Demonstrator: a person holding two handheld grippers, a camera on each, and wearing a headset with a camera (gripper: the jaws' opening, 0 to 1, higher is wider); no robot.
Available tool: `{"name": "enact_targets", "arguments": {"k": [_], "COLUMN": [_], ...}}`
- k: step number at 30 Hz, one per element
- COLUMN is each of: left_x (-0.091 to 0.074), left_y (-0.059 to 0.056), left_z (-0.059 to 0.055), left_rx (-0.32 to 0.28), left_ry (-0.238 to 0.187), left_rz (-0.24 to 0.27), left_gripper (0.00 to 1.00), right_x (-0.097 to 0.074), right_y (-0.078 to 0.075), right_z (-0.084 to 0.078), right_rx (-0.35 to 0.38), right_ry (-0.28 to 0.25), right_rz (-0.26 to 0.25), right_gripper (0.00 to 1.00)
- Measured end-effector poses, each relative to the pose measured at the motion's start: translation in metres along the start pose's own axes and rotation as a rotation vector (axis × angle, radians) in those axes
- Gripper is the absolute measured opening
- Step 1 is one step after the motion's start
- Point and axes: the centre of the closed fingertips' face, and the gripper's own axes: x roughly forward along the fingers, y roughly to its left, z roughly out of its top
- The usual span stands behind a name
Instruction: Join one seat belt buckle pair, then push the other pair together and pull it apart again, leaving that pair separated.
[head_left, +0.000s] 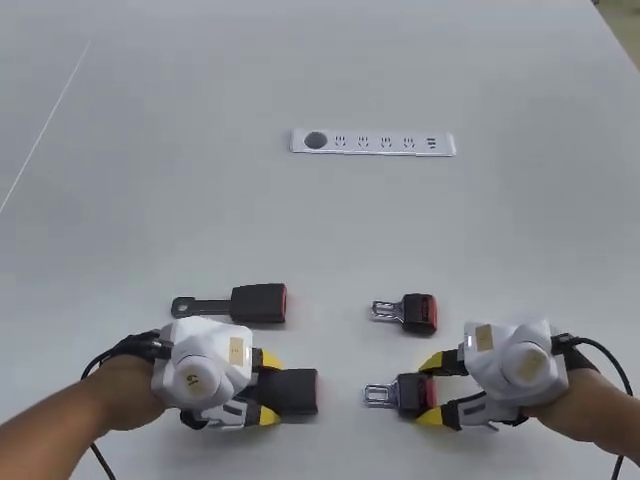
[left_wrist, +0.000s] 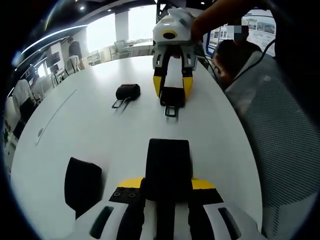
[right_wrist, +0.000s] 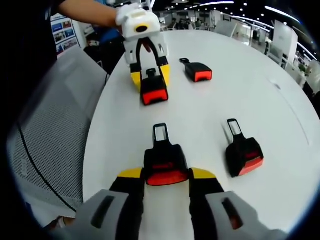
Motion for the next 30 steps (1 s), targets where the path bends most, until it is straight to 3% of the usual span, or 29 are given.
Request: {"name": "enact_targets", "arguments": {"k": [13, 25, 29, 30], "left_x": [0.0, 0.0, 0.001, 0.001], "left_y": [0.001, 0.0, -0.001, -0.001], "left_z": [-0.001, -0.001, 0.0, 0.0], "left_rx": [0.0, 0.007, 0.011, 0.014], "left_ry": [0.014, 0.036, 0.04, 0.042], "left_rz": [-0.002, -0.006, -0.004, -0.004], "left_gripper": [0.34, 0.34, 0.34, 0.34], "right_x": [0.016, 0.035, 0.041, 0.041], "right_y": [0.002, 0.009, 0.013, 0.009], "right_z": [0.024, 0.047, 0.059, 0.056], "right_rx": [0.051, -0.019, -0.03, -0.073], "right_ry": [-0.083, -0.067, -0.097, -0.062], "right_rz": [0.008, 0.007, 0.012, -0.007], "right_gripper": [0.36, 0.35, 0.35, 0.35]}}
